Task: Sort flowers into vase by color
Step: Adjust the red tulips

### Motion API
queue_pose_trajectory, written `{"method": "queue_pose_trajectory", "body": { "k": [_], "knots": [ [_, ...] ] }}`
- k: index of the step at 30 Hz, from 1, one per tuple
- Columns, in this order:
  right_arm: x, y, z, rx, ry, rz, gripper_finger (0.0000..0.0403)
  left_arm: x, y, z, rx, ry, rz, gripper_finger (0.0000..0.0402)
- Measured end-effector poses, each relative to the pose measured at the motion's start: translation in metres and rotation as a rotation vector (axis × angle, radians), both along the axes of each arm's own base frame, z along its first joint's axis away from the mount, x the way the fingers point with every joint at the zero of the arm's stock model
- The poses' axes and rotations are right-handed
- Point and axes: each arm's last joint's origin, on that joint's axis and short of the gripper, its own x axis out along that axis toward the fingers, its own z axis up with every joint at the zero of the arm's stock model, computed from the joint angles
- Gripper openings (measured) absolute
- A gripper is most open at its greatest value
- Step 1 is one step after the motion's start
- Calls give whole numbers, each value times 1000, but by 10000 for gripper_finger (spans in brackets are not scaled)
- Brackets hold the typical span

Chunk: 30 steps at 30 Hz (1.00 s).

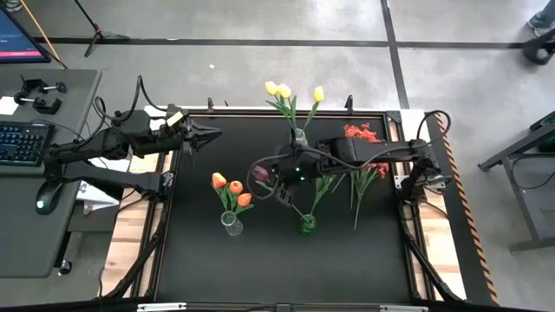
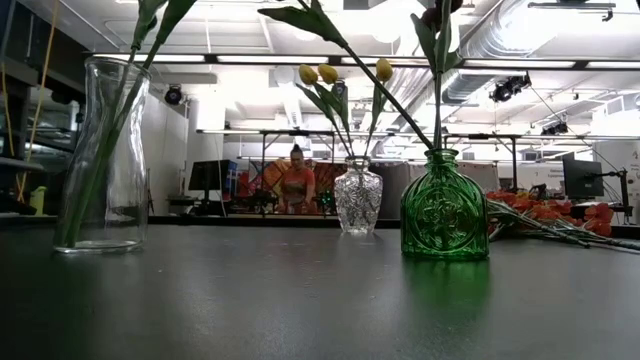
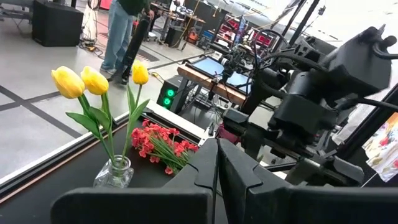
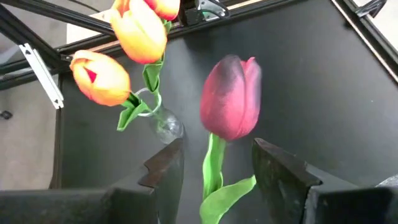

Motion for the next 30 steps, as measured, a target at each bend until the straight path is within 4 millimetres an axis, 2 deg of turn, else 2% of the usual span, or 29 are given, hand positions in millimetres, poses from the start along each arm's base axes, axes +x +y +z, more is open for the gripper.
{"method": "queue_pose_trajectory", "body": {
  "k": [6, 14, 19, 27, 30],
  "knots": [
    [8, -6, -15, 32, 32, 14, 177, 0, 0, 0, 0, 1, 0, 0],
    [11, -7, -18, 29, 34, 8, 170, 0, 0, 0, 0, 4, 0, 0],
    [14, -7, -20, 30, 37, 3, 119, 0, 0, 0, 2, 4, -1, 0],
    [14, -7, -18, 41, 16, -48, 12, 0, 0, 0, 10, 7, -1, 0],
    [10, -5, -12, 36, -6, -67, 12, 0, 0, 0, 10, 7, -1, 0]
  ]
}}
